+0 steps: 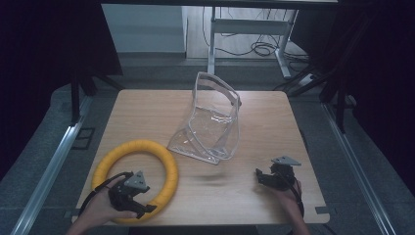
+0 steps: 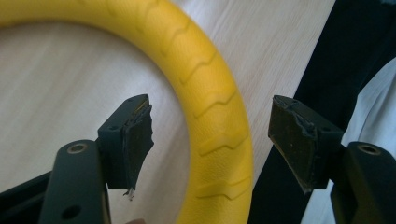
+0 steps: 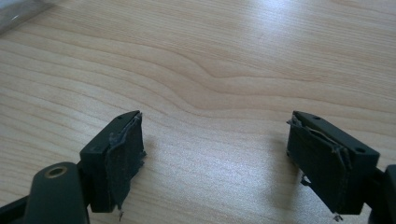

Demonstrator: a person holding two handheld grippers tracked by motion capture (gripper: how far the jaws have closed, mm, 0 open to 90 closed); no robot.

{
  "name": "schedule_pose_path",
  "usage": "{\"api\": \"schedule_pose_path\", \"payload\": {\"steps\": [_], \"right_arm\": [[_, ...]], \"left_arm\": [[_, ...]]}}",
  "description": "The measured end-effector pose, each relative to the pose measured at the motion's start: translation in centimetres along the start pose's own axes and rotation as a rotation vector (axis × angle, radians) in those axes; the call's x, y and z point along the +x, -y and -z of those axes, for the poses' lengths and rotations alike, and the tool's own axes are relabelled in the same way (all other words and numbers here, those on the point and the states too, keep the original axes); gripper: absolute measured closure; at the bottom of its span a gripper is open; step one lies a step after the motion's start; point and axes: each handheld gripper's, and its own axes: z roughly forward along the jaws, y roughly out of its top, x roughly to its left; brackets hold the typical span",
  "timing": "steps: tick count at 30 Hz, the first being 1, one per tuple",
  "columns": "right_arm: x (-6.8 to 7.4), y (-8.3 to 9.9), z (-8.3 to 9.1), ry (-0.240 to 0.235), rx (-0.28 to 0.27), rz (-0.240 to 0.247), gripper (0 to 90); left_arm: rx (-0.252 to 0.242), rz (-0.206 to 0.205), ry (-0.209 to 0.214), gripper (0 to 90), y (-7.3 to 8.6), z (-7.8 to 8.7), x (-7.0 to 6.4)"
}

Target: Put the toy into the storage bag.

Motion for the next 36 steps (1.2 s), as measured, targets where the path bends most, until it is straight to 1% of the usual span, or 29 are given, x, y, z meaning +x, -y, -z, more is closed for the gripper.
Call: {"api": "schedule_pose_path", "payload": {"steps": [1, 2, 3, 4, 5, 7, 8, 9, 10, 12, 13, 14, 17, 18, 19, 23, 27, 29, 31, 32, 33, 34, 35, 36], "right_arm": [[0.0, 0.0, 0.0, 0.001, 0.0, 0.0, 18.9], [0.0, 0.0, 0.0, 0.0, 0.0, 0.0, 18.9], [0.0, 0.0, 0.0, 0.001, 0.0, 0.0, 18.9], [0.0, 0.0, 0.0, 0.001, 0.0, 0.0, 18.9], [0.0, 0.0, 0.0, 0.001, 0.0, 0.0, 18.9], [0.0, 0.0, 0.0, 0.001, 0.0, -0.001, 18.9], [0.0, 0.0, 0.0, 0.001, 0.0, -0.001, 18.9], [0.0, 0.0, 0.0, 0.001, 0.0, -0.001, 18.9], [0.0, 0.0, 0.0, 0.001, 0.0, -0.001, 18.9], [0.0, 0.0, 0.0, 0.001, 0.0, 0.0, 18.9], [0.0, 0.0, 0.0, 0.001, 0.0, 0.0, 18.9], [0.0, 0.0, 0.0, 0.001, 0.0, 0.001, 18.9], [0.0, 0.0, 0.0, 0.001, -0.001, 0.002, 18.9], [0.0, 0.0, 0.0, 0.001, -0.001, 0.002, 18.9], [0.0, 0.0, 0.0, 0.001, -0.001, 0.002, 18.9], [0.0, 0.0, 0.0, 0.002, 0.0, 0.002, 18.9], [0.0, 0.0, 0.0, 0.001, -0.003, 0.001, 18.9], [0.0, 0.0, 0.0, 0.001, -0.003, 0.001, 18.9], [0.0, 0.0, 0.0, 0.001, -0.001, 0.002, 18.9], [0.0, 0.0, 0.0, 0.001, -0.001, 0.002, 18.9], [0.0, 0.0, 0.0, 0.001, -0.001, 0.002, 18.9], [0.0, 0.0, 0.0, 0.002, 0.0, 0.002, 19.0], [0.0, 0.0, 0.0, 0.001, -0.001, 0.003, 18.9], [0.0, 0.0, 0.0, 0.002, 0.0, 0.003, 18.9]], "left_arm": [[0.033, 0.007, -0.011, 31.3, 0.0, -0.6, -0.2], [0.033, 0.007, -0.011, 31.6, 0.0, -0.6, -0.2], [0.075, 0.009, -0.02, 31.8, 0.0, -1.3, -0.4], [0.075, 0.009, -0.02, 32.1, 0.0, -1.3, -0.4], [0.11, 0.009, -0.025, 32.6, -0.1, -1.7, -0.6], [0.142, 0.007, -0.033, 33.5, -0.2, -2.1, -0.9], [0.142, 0.007, -0.033, 33.7, -0.2, -2.1, -0.9], [0.174, 0.004, -0.051, 34.1, -0.4, -2.5, -1.0], [0.174, 0.004, -0.051, 34.5, -0.4, -2.5, -1.0], [0.212, 0.014, -0.068, 35.6, -0.7, -3.1, -1.0], [0.212, 0.014, -0.068, 36.1, -0.7, -3.1, -1.0], [0.227, 0.017, -0.069, 36.3, -1.0, -3.4, -1.0], [0.238, 0.024, -0.073, 36.7, -1.4, -3.9, -1.0], [0.264, 0.022, -0.085, 37.8, -1.8, -4.5, -1.1], [0.272, 0.023, -0.09, 38.9, -2.0, -4.8, -1.2], [0.271, 0.034, -0.093, 44.5, -2.5, -5.0, -1.3], [0.275, 0.063, -0.102, 47.2, -2.8, -5.1, -1.3], [0.266, 0.082, -0.095, 48.1, -2.7, -5.0, -1.2], [0.245, 0.102, -0.081, 48.6, -2.5, -4.9, -1.1], [0.245, 0.102, -0.081, 48.9, -2.5, -4.9, -1.1], [0.233, 0.113, -0.071, 49.0, -2.4, -4.8, -1.0], [0.209, 0.128, -0.051, 49.2, -2.1, -4.5, -0.8], [0.199, 0.134, -0.041, 49.3, -2.0, -4.3, -0.7], [0.199, 0.134, -0.041, 49.4, -2.0, -4.3, -0.7]]}}
